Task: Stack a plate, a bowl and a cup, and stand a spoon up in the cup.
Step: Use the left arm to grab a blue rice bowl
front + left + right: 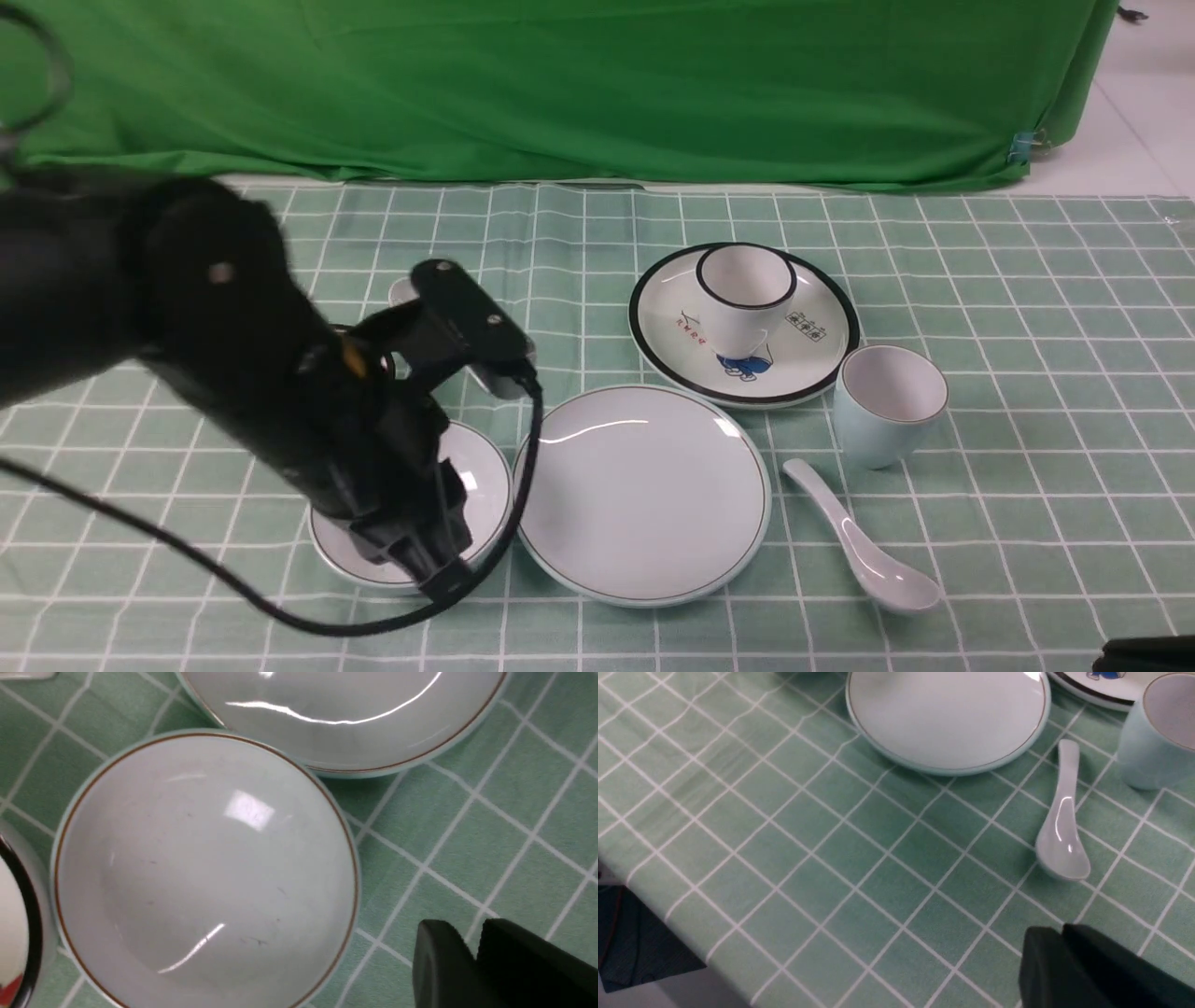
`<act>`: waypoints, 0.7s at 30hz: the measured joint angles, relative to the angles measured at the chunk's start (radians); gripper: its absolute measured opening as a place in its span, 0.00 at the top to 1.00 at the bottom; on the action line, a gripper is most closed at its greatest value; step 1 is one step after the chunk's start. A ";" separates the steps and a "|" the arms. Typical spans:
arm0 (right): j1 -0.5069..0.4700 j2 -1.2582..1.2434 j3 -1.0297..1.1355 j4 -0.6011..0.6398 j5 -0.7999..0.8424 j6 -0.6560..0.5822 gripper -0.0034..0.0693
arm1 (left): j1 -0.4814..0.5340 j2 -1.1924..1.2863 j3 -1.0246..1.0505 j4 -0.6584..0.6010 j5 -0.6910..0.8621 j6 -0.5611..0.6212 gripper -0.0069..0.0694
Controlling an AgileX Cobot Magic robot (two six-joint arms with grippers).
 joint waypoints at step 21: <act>0.011 0.003 0.000 -0.022 -0.008 -0.010 0.85 | 0.000 0.225 -0.001 0.093 -0.068 0.046 0.62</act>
